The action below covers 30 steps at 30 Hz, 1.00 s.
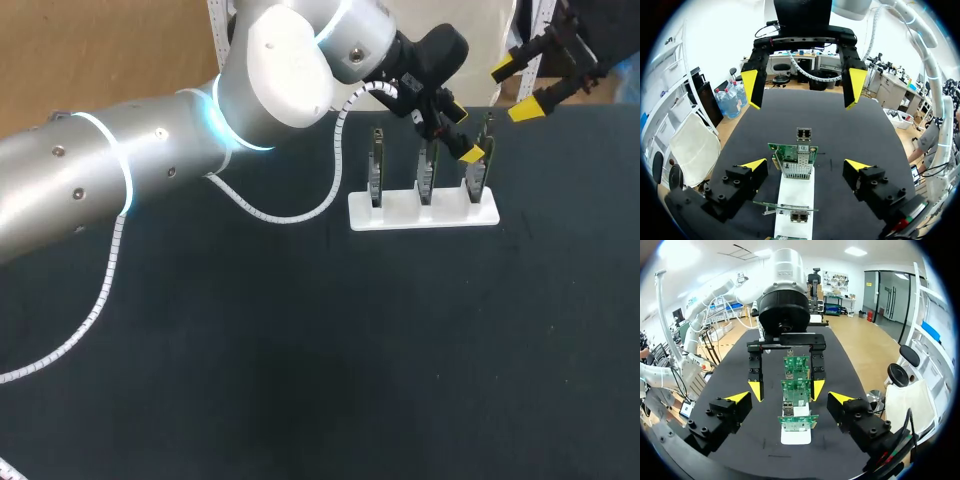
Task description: Pick up the optical module with the left hand, and insert it into the network port with the right hand.
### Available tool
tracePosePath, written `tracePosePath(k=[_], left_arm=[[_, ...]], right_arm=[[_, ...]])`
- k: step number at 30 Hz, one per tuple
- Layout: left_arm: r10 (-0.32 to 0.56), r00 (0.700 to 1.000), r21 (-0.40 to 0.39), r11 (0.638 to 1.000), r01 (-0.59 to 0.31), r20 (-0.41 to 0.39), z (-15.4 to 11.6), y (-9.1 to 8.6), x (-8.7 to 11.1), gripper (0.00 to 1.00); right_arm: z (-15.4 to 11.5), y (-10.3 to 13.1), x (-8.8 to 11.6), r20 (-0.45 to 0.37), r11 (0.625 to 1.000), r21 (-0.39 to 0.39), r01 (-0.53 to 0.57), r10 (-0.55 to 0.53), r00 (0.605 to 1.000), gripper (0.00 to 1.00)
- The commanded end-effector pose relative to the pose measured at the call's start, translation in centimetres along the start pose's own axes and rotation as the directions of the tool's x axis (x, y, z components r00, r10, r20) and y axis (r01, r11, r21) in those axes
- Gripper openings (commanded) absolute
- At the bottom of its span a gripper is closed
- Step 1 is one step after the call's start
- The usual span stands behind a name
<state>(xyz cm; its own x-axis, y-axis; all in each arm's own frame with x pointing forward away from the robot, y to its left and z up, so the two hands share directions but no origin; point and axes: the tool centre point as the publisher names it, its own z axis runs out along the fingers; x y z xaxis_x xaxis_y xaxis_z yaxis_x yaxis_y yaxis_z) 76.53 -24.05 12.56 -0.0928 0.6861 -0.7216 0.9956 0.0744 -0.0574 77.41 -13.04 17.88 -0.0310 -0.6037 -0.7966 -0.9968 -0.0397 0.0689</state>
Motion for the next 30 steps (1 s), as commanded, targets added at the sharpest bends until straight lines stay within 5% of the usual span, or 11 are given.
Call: tracePosePath(k=[1,2,30], left_arm=[[0.001,1.000,0.002,1.000,-0.001,-0.002,0.0,0.1,-0.1,1.00],[0.001,1.000,0.002,1.000,-0.001,-0.002,0.0,0.1,-0.1,1.00],[0.001,1.000,0.002,1.000,-0.001,-0.002,0.0,0.1,-0.1,1.00]], right_arm=[[0.1,-0.2,-0.1,0.000,1.000,-0.002,0.007,-0.007,1.000,0.16],[0.1,-0.2,-0.1,0.002,1.000,-0.001,0.007,-0.007,1.000,0.00],[1.7,-0.7,-0.6,-0.007,1.000,-0.023,0.019,-0.019,1.000,0.00]])
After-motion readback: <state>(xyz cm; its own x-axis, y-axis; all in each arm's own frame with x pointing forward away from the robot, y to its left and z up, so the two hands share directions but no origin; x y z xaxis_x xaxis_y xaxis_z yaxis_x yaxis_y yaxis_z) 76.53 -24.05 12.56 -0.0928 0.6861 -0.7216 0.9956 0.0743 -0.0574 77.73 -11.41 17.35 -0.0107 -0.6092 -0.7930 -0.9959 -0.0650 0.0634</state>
